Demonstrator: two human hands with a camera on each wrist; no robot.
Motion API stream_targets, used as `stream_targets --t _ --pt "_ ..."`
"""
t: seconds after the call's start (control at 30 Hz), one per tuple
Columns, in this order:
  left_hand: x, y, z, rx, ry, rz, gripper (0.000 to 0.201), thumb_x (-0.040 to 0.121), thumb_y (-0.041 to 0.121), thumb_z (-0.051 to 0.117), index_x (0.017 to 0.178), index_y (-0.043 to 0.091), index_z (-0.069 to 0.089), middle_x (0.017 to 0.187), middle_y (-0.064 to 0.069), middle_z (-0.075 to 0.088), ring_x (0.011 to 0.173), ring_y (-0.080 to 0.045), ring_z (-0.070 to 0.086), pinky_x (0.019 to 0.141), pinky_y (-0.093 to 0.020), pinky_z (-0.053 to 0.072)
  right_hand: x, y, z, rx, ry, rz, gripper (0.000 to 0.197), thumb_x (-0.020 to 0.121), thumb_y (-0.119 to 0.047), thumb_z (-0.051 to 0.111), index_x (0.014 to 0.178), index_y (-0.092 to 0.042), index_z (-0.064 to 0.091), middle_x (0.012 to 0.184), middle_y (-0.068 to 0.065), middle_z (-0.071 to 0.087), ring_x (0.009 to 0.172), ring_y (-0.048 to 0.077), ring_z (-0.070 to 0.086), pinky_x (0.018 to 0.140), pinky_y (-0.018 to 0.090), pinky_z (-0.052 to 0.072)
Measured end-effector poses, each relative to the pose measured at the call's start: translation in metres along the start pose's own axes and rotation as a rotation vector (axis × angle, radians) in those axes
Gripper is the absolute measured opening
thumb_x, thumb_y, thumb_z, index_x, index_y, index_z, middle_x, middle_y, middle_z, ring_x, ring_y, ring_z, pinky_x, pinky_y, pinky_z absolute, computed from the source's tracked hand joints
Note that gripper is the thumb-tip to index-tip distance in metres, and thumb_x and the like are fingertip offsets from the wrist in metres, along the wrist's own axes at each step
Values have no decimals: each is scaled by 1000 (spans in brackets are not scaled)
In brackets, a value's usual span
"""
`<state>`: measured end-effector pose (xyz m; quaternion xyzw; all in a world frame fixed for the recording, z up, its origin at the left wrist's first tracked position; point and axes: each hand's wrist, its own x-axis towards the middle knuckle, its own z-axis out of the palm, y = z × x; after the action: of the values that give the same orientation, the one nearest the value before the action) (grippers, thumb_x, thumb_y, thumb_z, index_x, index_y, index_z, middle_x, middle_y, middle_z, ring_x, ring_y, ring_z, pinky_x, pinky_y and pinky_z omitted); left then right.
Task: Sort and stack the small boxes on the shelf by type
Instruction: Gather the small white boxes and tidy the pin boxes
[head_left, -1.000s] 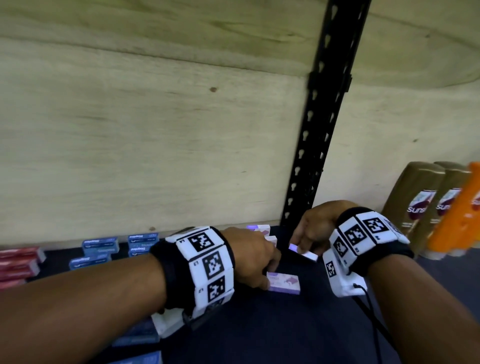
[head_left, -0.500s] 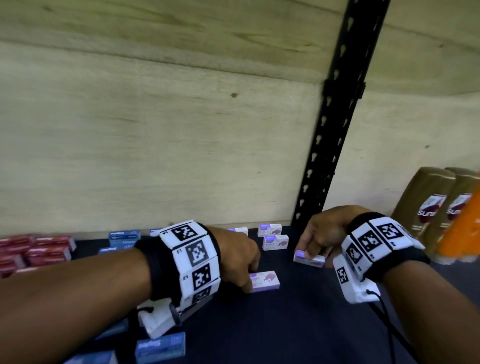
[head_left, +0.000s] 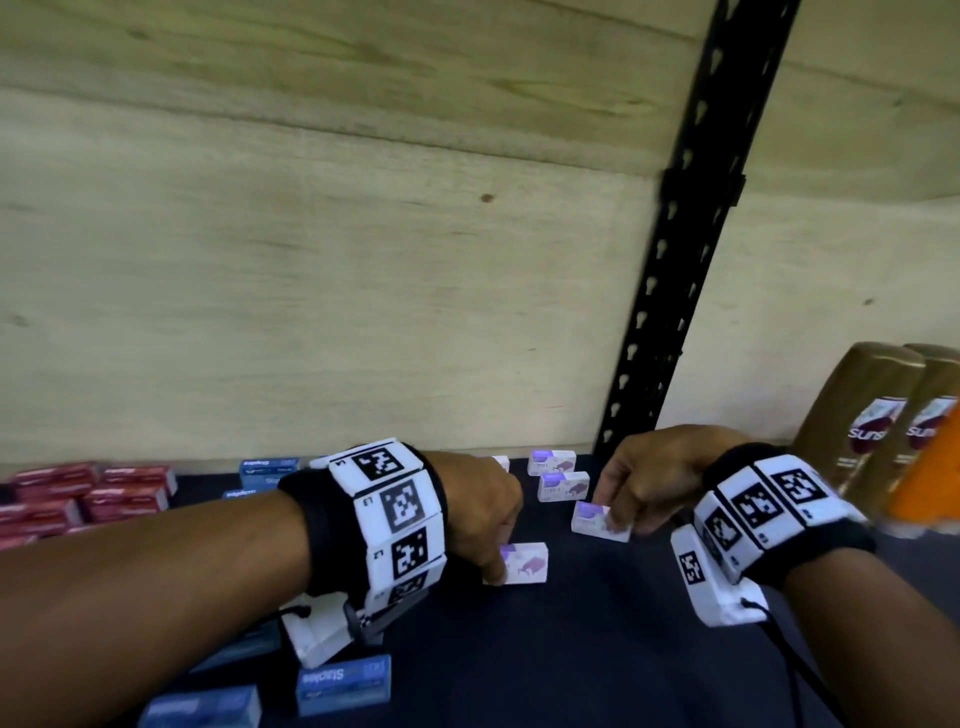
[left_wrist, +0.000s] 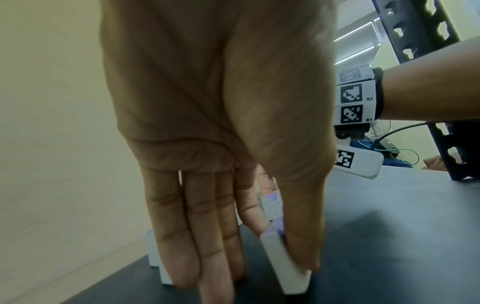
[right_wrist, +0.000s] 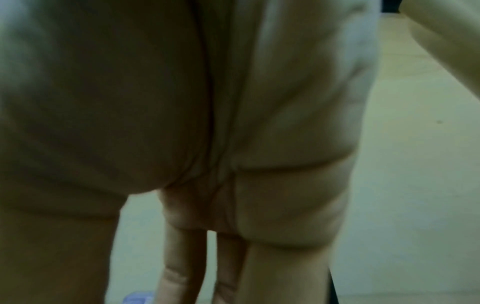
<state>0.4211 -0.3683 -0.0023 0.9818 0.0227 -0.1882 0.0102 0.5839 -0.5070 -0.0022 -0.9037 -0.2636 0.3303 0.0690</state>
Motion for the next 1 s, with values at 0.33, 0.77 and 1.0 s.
stream_targets --t 0.33,0.77,1.0 --pt "-6 -9 -4 249 5 -98 34 98 35 53 114 6 59 98 -9 49 83 -24 50 68 -31 38 5 -6 13 -73 122 -65 16 88 -13 73 99 -20 63 73 0 70 67 21 70 77 35 60" --pt "8 -14 -7 147 6 -53 27 100 25 50 107 2 63 58 6 44 49 -5 41 50 -18 35 8 -15 17 -126 114 -72 20 86 -14 75 99 -19 62 77 2 72 71 25 74 81 37 61" --pt "3 -18 -8 79 41 -89 48 94 41 59 127 8 46 68 7 44 57 -7 42 52 -21 36 -3 -20 15 -156 102 -54 29 82 -21 79 99 -24 56 78 2 69 68 24 73 72 32 58"
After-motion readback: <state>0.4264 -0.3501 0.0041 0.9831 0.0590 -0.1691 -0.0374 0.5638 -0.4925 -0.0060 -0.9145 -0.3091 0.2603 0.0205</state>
